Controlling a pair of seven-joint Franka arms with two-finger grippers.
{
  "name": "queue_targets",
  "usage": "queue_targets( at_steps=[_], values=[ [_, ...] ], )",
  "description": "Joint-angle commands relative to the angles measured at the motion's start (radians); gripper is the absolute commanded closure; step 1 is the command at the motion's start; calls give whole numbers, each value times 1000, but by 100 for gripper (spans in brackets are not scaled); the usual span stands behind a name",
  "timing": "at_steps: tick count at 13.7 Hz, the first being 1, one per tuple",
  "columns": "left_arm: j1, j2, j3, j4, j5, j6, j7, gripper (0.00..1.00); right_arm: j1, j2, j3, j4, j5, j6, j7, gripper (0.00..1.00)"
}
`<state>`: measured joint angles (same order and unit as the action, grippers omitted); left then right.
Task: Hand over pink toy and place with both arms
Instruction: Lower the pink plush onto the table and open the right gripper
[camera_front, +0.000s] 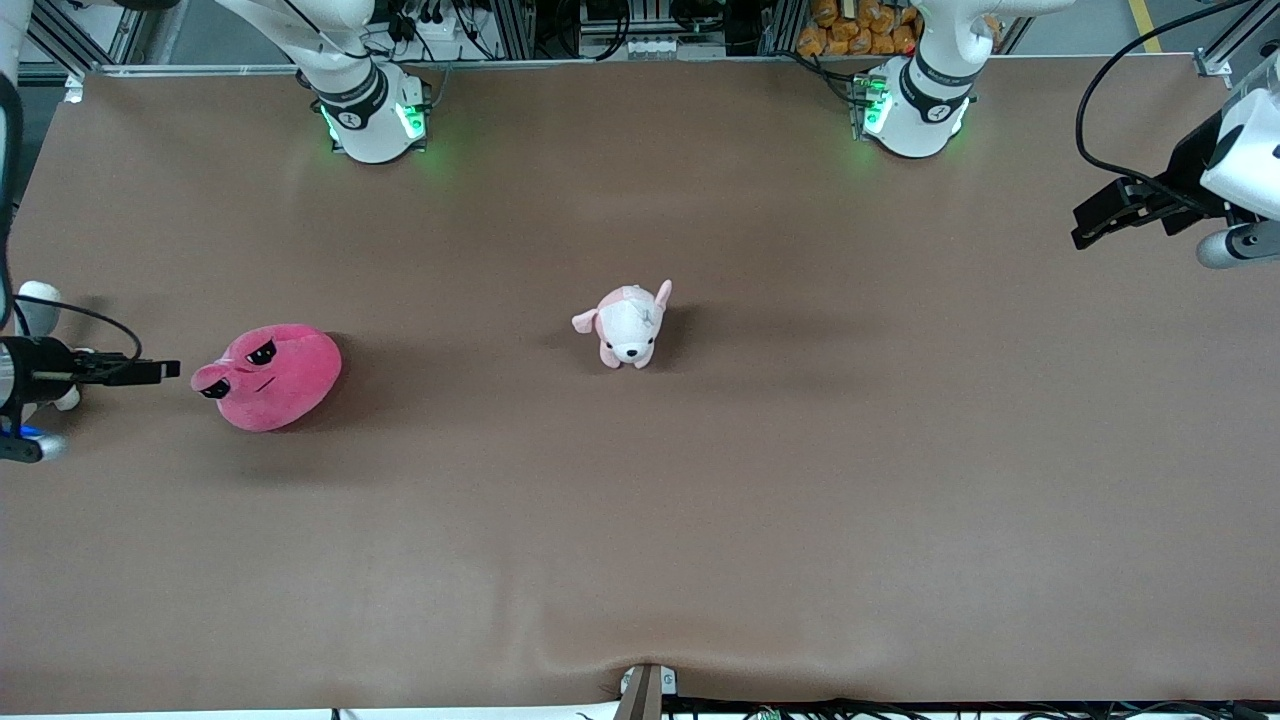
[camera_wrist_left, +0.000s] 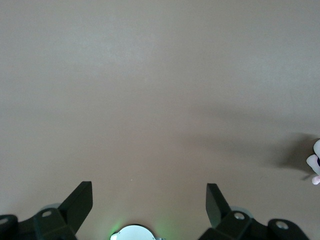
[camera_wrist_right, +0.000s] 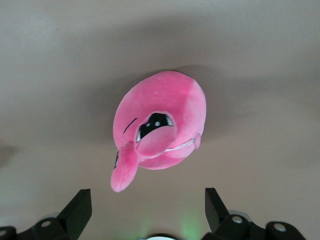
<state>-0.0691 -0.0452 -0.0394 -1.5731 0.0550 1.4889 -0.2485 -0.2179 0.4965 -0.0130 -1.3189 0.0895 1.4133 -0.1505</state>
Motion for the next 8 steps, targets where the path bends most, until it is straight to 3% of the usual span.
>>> queue_targets(
  at_steps=[1, 5, 8],
  values=[
    [-5, -31, -4, 1, 5, -13, 6, 0, 23, -88, -4, -84, -31, 27, -86, 0],
    [-3, -32, -22, -2, 3, -30, 3, 0, 66, -295, -4, -322, -48, 214, -167, 0],
    [-3, -33, -24, -4, 3, -30, 3, 0, 104, -404, -4, -369, -62, 248, -172, 0]
  ],
)
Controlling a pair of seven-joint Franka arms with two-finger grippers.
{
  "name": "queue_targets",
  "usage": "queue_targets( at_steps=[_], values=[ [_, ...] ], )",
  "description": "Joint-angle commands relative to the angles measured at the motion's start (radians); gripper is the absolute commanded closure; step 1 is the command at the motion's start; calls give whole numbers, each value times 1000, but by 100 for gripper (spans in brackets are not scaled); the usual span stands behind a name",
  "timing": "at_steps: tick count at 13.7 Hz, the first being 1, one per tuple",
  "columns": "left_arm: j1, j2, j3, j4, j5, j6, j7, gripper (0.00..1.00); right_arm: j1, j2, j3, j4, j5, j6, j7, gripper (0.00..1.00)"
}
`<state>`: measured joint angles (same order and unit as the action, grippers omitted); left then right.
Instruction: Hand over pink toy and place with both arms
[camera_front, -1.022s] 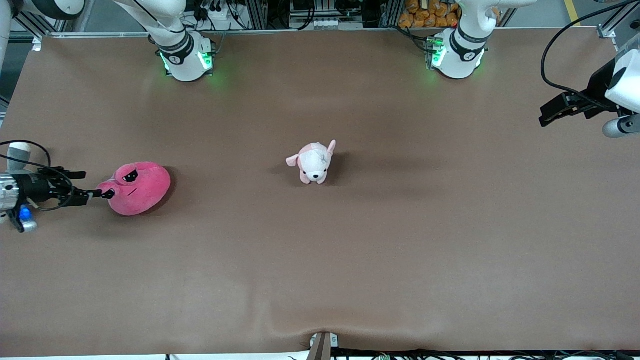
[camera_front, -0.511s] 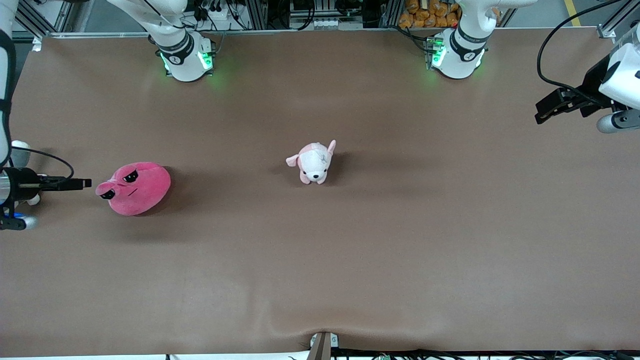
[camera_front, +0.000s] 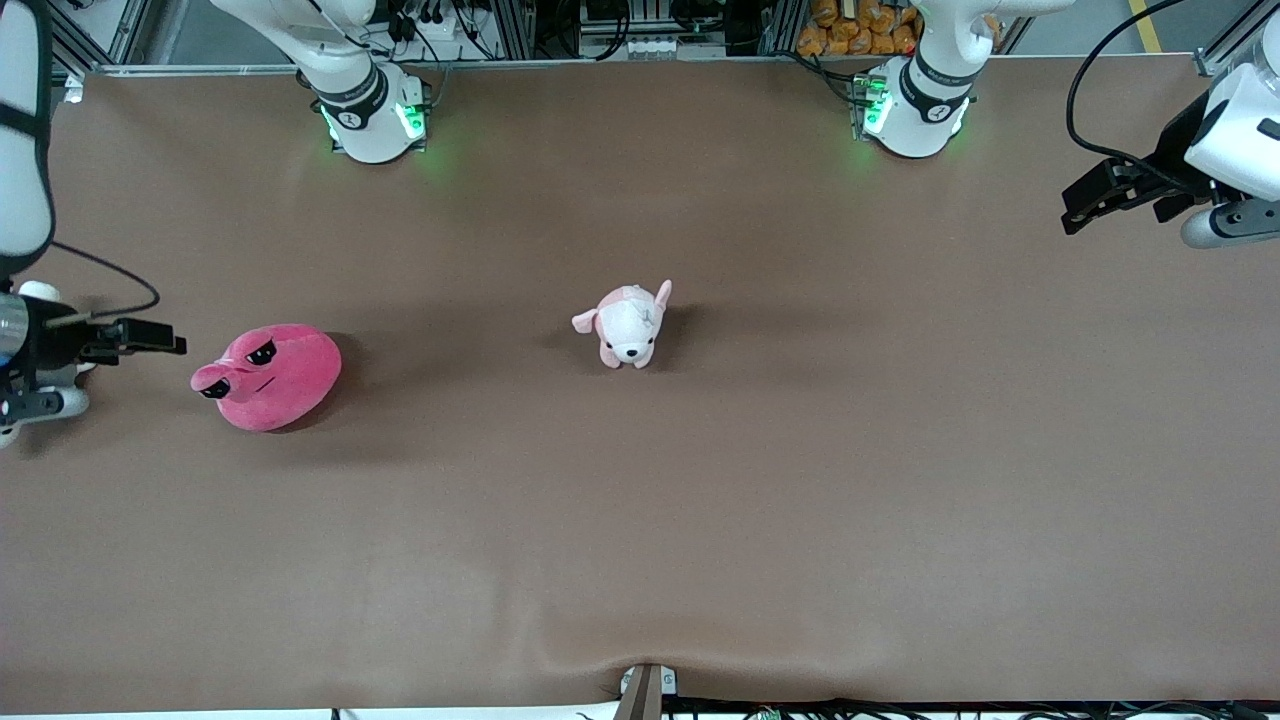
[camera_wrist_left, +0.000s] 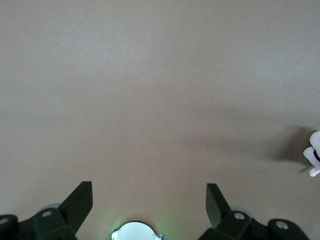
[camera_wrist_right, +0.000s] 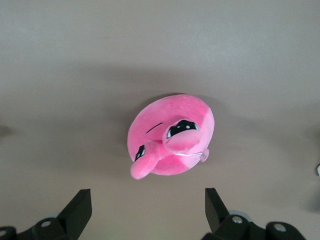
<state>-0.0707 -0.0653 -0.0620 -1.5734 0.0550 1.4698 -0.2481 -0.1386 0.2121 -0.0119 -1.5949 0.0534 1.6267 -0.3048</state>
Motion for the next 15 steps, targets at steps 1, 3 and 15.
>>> queue_targets(
  at_steps=[1, 3, 15],
  values=[
    [-3, -14, -1, -2, 3, -14, 3, 0, 36, -146, -5, -88, -26, 35, -16, 0],
    [-3, -16, -1, 4, 3, -16, -3, 0, 48, -195, -3, -83, -26, 27, -4, 0],
    [-4, 7, -1, 65, 3, -45, -11, 0, 149, -273, -28, -11, -30, -105, 285, 0]
  ],
)
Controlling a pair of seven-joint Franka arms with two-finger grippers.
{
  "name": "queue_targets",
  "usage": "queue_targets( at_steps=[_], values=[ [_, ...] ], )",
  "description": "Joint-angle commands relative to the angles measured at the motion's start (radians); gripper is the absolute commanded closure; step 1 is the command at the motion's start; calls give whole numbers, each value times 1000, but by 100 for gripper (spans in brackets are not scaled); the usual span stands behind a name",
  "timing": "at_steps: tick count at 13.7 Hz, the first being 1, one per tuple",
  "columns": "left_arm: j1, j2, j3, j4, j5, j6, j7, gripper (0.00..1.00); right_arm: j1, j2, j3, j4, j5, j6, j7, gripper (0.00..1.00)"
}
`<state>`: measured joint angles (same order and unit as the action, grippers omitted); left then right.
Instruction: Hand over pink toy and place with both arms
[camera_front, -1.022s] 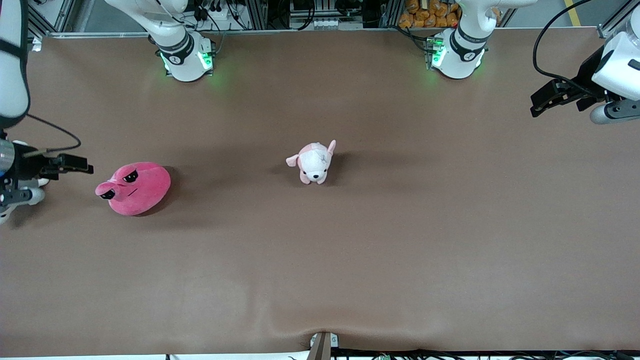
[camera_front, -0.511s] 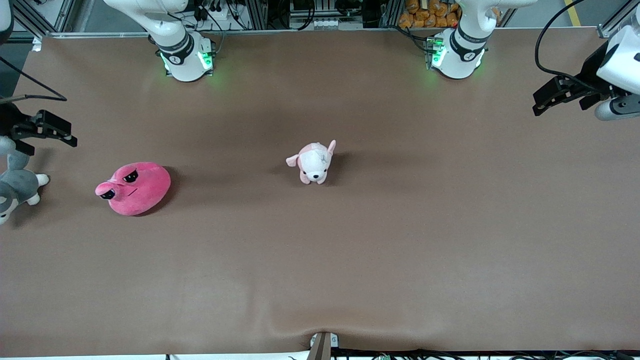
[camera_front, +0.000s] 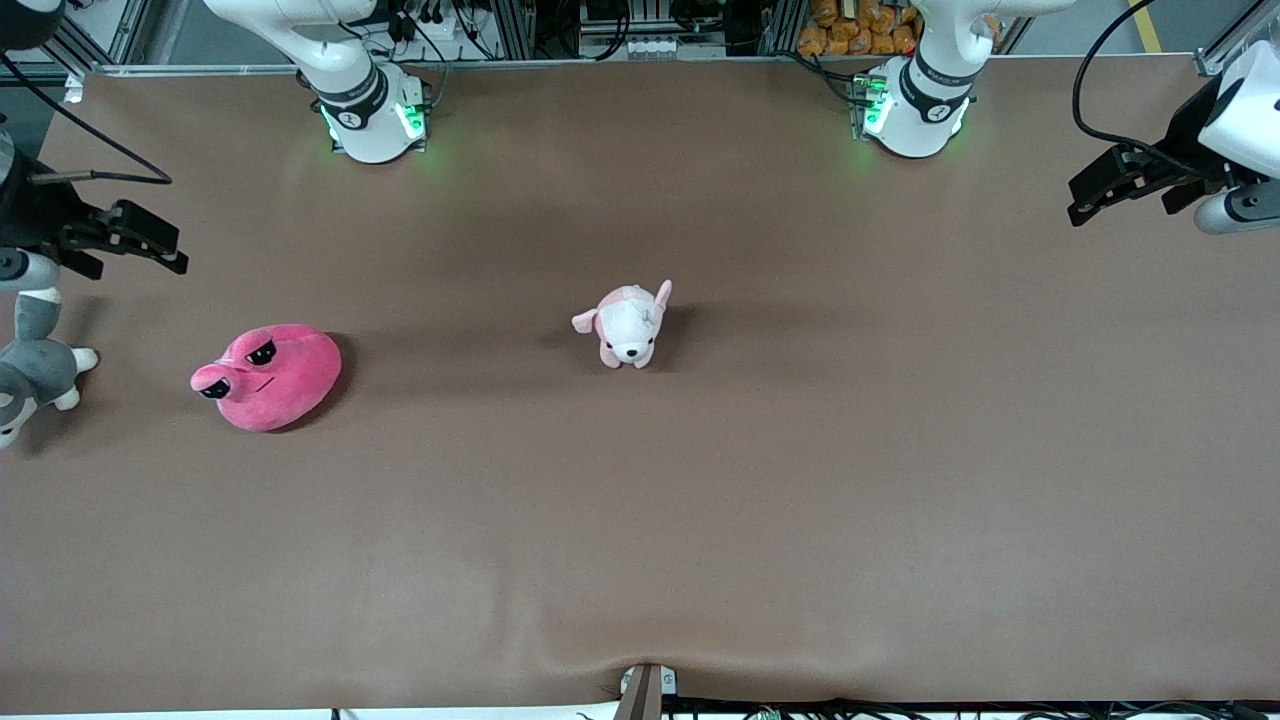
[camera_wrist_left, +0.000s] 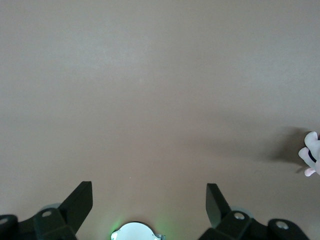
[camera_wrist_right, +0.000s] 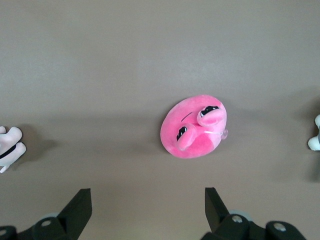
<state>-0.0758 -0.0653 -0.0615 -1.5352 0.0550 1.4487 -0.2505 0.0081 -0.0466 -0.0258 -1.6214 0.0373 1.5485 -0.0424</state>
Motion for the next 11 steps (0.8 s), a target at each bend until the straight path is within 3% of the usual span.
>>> queue_targets(
  at_steps=[1, 11],
  values=[
    [2, 5, -1, 27, 3, -30, -9, 0, 1, -15, -14, 20, -14, -30, 44, 0],
    [11, -4, 3, 55, 5, -102, 5, 0, 6, -9, -23, 84, -16, -61, 87, 0]
  ],
)
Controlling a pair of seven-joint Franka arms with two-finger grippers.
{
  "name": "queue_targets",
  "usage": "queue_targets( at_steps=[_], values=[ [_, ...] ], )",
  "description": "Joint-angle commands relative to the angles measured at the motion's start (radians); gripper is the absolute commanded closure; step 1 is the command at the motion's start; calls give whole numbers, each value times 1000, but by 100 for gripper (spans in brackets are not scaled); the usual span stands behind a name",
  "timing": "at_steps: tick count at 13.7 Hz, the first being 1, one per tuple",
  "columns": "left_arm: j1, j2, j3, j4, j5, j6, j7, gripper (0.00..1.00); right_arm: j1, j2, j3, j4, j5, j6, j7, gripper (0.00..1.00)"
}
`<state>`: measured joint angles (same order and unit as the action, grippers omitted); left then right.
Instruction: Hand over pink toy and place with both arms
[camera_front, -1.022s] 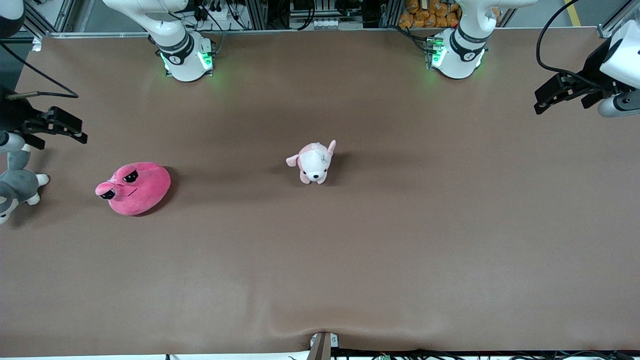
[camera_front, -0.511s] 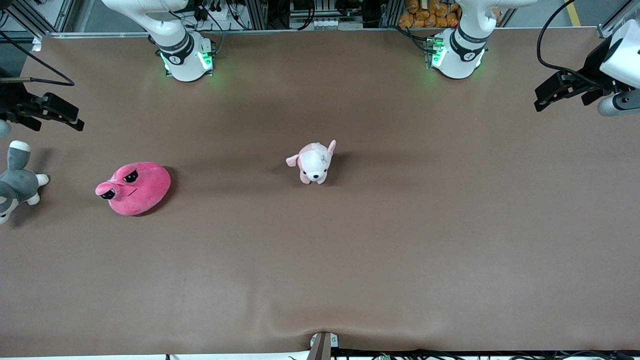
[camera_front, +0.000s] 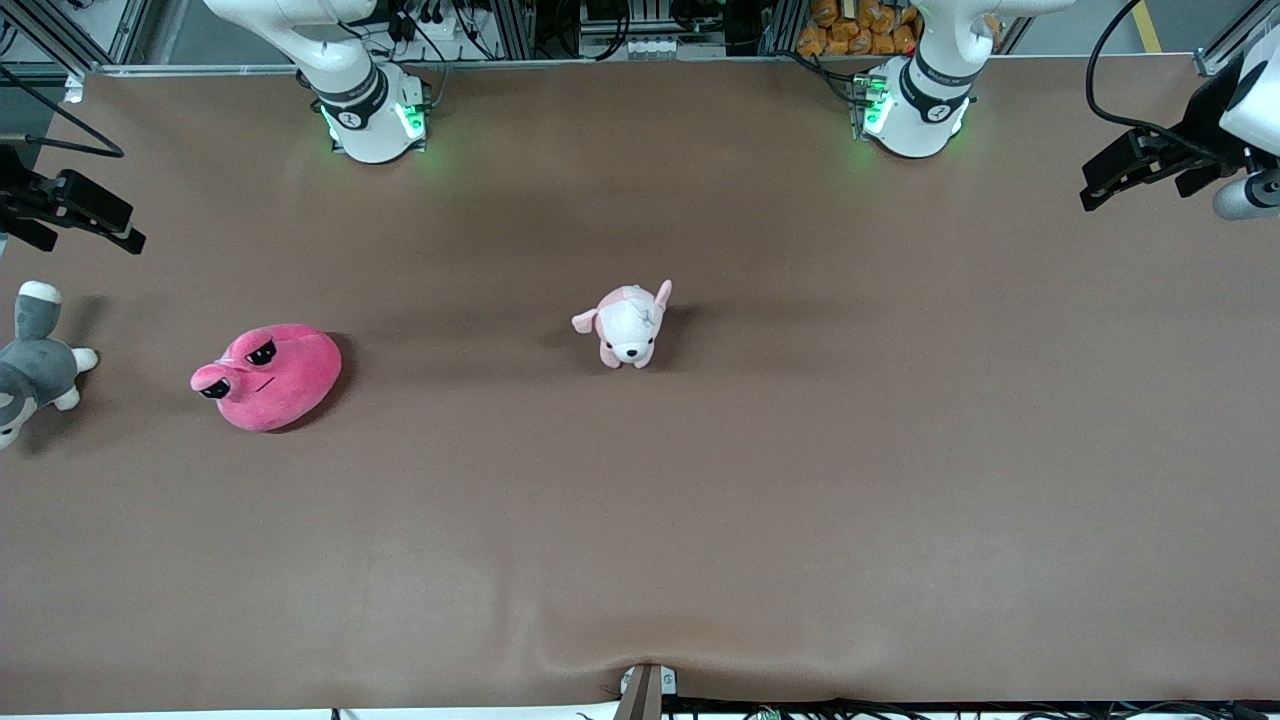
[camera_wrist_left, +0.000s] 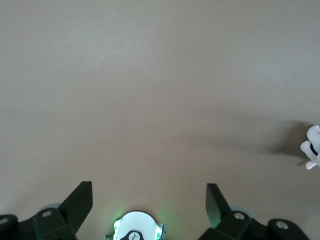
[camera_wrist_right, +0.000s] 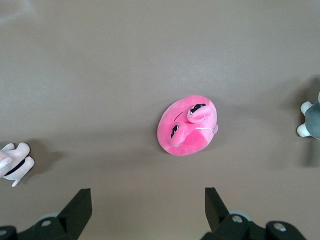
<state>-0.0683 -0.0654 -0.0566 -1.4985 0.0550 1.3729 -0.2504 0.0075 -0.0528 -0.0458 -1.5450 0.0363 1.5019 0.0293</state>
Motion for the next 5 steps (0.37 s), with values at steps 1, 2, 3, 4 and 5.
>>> queue_targets(
  at_steps=[1, 2, 3, 4, 5],
  values=[
    [4, -4, 0, 18, 5, -26, 5, 0, 5, -1, -3, 8, -15, -14, 17, 0],
    [4, -5, 1, 18, 5, -26, 7, 0, 3, 1, -5, 9, -16, -12, 17, 0],
    [4, -5, 1, 18, 5, -26, 10, 0, -6, 4, -5, 11, -15, -12, 17, 0],
    [4, -5, 1, 17, 5, -26, 17, 0, -11, 5, -3, 13, -15, -11, 20, 0],
    [4, -5, 3, 17, 5, -26, 40, 0, -17, 5, -5, 16, -13, -12, 15, 0]
  ],
)
